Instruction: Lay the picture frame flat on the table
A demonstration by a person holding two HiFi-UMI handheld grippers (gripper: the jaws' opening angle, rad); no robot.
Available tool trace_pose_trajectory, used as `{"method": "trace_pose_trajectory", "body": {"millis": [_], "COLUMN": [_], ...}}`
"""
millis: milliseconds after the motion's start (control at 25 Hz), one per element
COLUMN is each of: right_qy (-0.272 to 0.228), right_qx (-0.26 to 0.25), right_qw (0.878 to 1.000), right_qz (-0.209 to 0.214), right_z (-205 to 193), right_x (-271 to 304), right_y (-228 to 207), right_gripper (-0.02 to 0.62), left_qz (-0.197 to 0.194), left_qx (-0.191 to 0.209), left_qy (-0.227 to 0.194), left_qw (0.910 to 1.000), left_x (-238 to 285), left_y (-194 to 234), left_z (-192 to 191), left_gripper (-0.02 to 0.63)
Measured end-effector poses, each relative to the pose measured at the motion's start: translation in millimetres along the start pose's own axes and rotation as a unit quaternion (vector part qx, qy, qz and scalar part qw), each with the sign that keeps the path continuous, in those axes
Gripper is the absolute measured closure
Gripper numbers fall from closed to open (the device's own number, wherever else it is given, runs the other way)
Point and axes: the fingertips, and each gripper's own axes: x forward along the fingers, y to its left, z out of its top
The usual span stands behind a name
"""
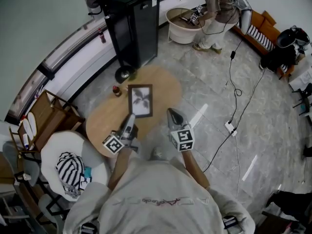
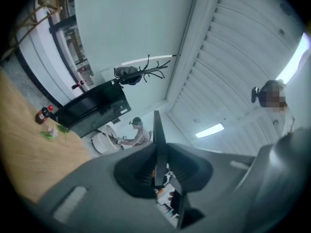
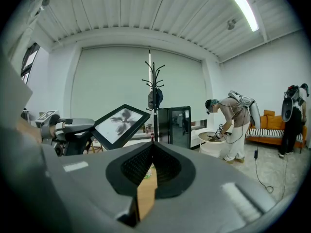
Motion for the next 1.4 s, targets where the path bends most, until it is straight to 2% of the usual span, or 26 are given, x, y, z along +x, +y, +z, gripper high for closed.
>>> {"method": "trace_pose_trajectory", "body": {"millis": [400,640,1400], "right_qy": [0.007,0.016,0.044], "right_qx": [0.001,0.006,0.029], "right_qw": [1.0,1.0,0.998], "right_qz": [0.011,0.016,0.014], "right_z": [-5.0,-11.6,-42.1], "right_x": [33.4,45.9,57.0], "right_y": [-42.5,-51.7,-63.3], "right_gripper": [0.592,0.592,0.592], "left_qz": [0.016,0.009,0.023], "left_qx": [-0.002,-0.007,-0.021], "left_qy": [-0.001,-0.011,0.018], "left_qw": [0.9999,0.9999,0.9994], "left_x": [42.8,62.0,75.6], "left_y": [36.2,36.3,64.0], "left_z": [-10.9,-5.0,-18.9], "left_gripper": [0.537,0.537,0.537]}}
